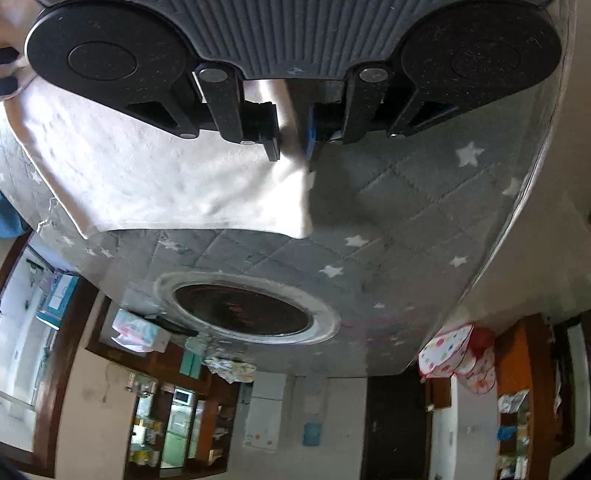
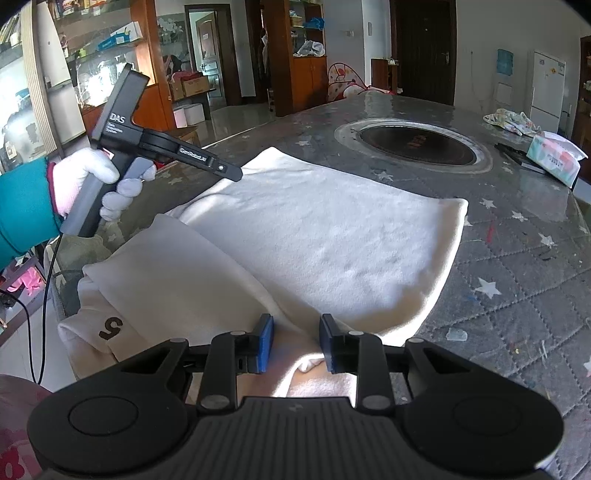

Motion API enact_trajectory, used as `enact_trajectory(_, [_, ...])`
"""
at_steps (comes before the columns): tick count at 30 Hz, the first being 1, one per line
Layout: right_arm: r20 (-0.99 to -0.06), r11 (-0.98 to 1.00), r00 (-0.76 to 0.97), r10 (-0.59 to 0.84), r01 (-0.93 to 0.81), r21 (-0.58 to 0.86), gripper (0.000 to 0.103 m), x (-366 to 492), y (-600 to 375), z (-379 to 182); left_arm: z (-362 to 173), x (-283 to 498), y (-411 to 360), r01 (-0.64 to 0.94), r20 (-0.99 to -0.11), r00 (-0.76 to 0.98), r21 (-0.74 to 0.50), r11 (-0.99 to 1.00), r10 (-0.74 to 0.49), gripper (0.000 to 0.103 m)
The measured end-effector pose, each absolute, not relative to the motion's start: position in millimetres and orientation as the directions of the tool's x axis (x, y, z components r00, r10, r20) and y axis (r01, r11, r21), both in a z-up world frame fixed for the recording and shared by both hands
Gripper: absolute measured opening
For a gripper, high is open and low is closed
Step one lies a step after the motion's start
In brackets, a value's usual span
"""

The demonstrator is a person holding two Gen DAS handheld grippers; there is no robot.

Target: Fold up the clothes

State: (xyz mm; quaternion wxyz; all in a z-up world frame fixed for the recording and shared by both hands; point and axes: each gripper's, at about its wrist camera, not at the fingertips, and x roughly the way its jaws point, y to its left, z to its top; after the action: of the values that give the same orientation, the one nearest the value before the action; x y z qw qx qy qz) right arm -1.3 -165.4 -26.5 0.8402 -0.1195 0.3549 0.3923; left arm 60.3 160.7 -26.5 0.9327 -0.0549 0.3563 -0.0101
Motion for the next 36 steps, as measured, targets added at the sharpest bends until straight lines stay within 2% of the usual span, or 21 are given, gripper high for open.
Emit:
enact_trajectory(3, [-0.680, 0.658, 0.459, 0.572, -0.751, 0.047, 0.027, -8, -165, -21, -16, 37, 152, 0.037, -0.645, 0.759, -0.092, 0.995, -0.088, 0.020])
enact_trajectory(8, [-0.687, 0.633, 0.477, 0.549, -0.774, -0.032, 0.027, -19, -162, -26, 3, -19, 126, 0.182, -0.615, 0.773, -0.019, 0.983, -0.155, 0.031])
enact_trajectory(13, [-0.651, 0.623, 0.522, 0.551, -0.776, -0.095, 0.027, -30, -164, -14, 15, -79, 101, 0.314, -0.595, 0.777, 0.085, 0.946, -0.204, 0.041])
enact_trajectory(17, [-0.678, 0.595, 0.514, 0.525, -0.791, -0.140, 0.026, -40, -165, -22, 13, -119, 83, 0.401, -0.609, 0.757, 0.146, 0.904, -0.237, 0.042])
enact_trajectory(21, [-0.656, 0.625, 0.543, 0.525, -0.769, -0.136, 0.025, -43, -175, -13, 4, -149, 67, 0.477, -0.618, 0.746, 0.235, 0.847, -0.248, 0.042])
enact_trajectory(24, [-0.645, 0.627, 0.547, 0.534, -0.768, -0.131, 0.026, -46, -178, -10, -4, -157, 60, 0.524, -0.629, 0.727, 0.247, 0.815, -0.277, 0.044])
enact_trajectory(27, [-0.680, 0.600, 0.533, 0.504, -0.782, -0.167, 0.025, -47, -173, -24, -13, -162, 51, 0.555, -0.632, 0.719, 0.270, 0.786, -0.290, 0.044])
enact_trajectory(36, [-0.638, 0.595, 0.563, 0.525, -0.779, -0.197, 0.025, -51, -175, -3, -26, -160, 25, 0.615, -0.607, 0.711, 0.293, 0.732, -0.355, 0.044])
